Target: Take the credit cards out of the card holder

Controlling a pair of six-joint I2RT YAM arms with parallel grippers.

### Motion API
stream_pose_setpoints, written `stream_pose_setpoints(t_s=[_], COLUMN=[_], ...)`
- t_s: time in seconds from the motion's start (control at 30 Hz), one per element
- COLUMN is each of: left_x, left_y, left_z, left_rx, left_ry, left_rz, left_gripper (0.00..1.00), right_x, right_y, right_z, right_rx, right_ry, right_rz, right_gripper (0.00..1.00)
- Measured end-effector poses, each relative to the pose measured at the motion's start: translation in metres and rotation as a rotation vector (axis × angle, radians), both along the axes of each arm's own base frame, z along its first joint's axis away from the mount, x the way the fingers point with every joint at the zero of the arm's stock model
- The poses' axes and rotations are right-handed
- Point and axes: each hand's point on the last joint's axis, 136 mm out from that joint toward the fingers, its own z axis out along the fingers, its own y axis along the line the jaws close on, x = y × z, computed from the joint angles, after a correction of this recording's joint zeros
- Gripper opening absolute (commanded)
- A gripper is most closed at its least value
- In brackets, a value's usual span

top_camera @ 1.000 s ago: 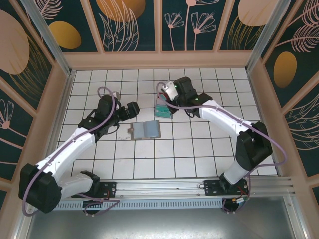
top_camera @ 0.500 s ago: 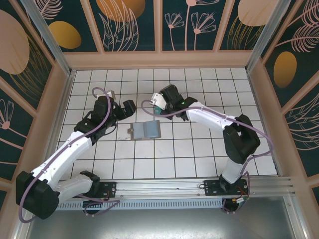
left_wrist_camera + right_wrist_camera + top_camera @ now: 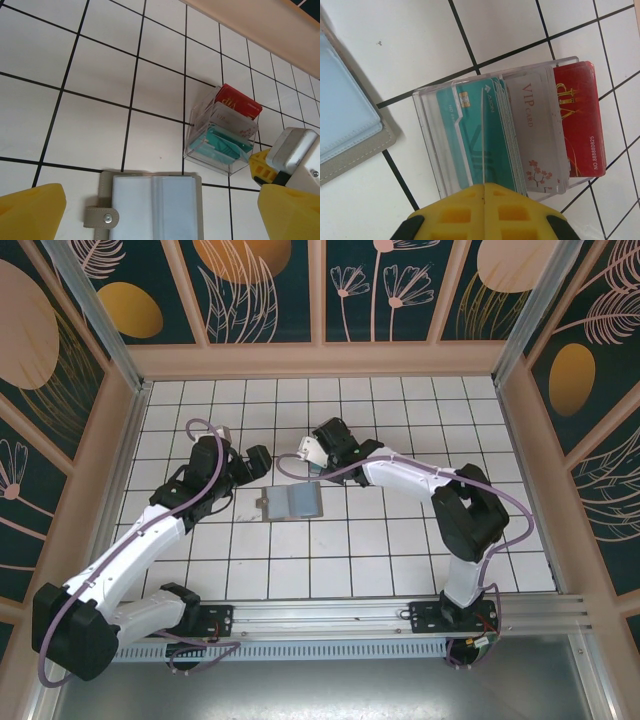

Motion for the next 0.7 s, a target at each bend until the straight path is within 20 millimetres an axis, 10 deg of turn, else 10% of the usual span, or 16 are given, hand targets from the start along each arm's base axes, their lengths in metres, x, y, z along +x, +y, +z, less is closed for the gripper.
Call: stream_pose_setpoints(t_s=[0.7], left_x=[-0.004], left_y=[0.005], left_z=[-0.003], left_rx=[0.010], left_ry=[0.000], left_rz=[0.013], left_gripper=[0.99], right_x=[0.023], right_y=[0.001], right_z=[0.001], right_rx=[0.056], right_ry=[-0.032], right_rz=[-0.144], right_gripper=[0.32])
